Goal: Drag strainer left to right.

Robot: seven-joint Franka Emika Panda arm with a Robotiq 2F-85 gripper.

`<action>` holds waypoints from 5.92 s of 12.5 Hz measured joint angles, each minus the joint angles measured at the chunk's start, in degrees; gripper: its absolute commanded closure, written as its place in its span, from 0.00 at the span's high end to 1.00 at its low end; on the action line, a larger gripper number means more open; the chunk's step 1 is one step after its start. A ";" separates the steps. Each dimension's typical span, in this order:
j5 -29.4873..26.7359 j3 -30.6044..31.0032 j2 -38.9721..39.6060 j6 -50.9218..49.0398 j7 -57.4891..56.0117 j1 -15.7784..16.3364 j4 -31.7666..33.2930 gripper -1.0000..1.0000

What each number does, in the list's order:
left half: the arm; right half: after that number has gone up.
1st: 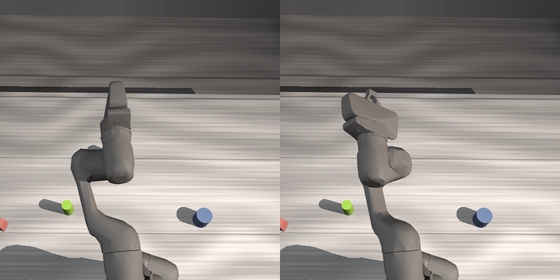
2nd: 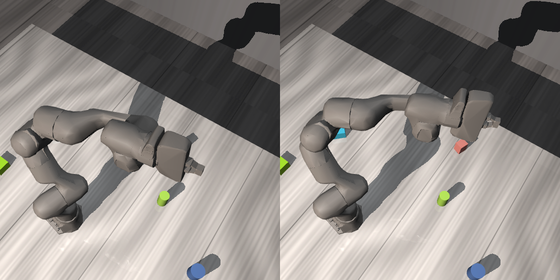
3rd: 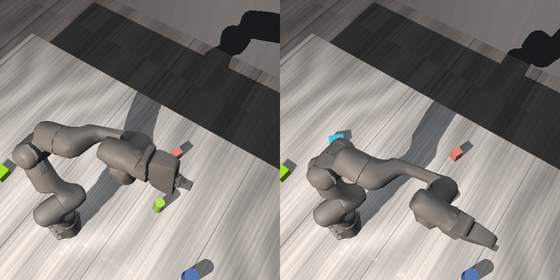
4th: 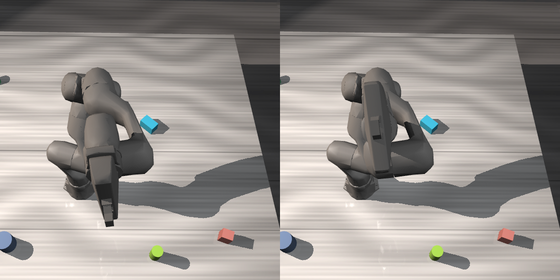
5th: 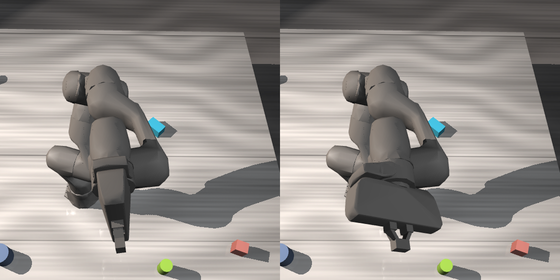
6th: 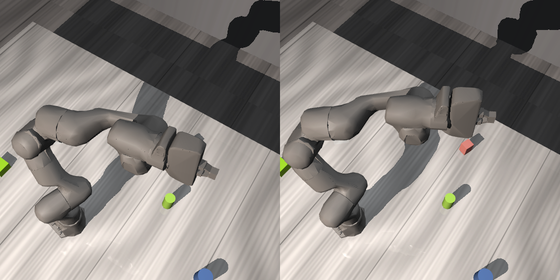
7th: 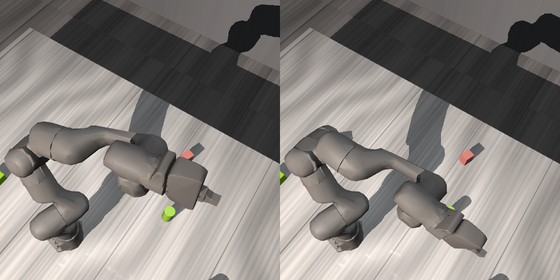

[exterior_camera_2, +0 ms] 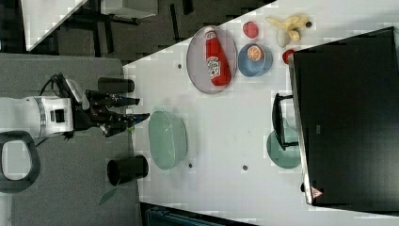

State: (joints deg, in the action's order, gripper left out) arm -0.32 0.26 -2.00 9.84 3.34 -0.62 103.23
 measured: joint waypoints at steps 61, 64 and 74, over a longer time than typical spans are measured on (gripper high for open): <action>8.44 15.11 29.05 51.09 61.23 -6.07 29.26 1.00; 9.53 13.30 26.54 50.98 59.72 -6.78 31.50 1.00; 10.83 3.00 26.68 49.64 47.97 -7.02 30.38 1.00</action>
State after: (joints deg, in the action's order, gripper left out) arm 10.51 3.26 24.69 59.48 51.31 -7.64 133.62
